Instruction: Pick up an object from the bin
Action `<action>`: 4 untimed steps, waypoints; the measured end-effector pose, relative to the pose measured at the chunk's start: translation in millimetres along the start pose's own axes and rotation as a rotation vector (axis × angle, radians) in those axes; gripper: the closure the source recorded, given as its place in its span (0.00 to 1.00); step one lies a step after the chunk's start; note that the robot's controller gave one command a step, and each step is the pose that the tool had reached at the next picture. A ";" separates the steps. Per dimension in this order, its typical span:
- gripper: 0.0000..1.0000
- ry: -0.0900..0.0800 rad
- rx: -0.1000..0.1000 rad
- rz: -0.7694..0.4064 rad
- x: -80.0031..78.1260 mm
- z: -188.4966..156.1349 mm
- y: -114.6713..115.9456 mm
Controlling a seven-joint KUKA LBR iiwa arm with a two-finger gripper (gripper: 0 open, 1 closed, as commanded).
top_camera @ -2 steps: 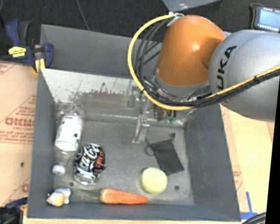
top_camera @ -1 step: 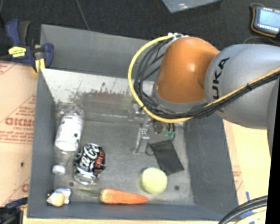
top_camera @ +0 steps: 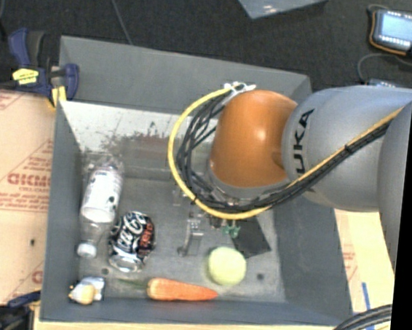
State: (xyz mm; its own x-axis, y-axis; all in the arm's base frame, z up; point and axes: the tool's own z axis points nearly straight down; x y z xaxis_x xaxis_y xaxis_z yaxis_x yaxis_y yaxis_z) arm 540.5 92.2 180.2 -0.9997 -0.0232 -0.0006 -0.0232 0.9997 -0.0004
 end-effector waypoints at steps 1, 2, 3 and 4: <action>0.00 -0.011 -0.002 -0.081 -27.4 15.7 14.2; 0.00 -0.014 -0.002 -0.057 -12.6 68.9 25.5; 0.00 -0.007 -0.002 -0.038 0.7 83.7 31.4; 0.00 -0.002 0.000 -0.119 -9.0 67.7 56.5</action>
Offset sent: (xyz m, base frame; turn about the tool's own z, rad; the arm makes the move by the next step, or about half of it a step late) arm -0.0252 0.0393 -0.1102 -0.0102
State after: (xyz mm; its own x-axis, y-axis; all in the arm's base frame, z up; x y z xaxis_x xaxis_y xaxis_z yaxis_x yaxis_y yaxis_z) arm 548.3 148.9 112.5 -0.9898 -0.1422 -0.0025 -0.1422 0.9898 -0.0006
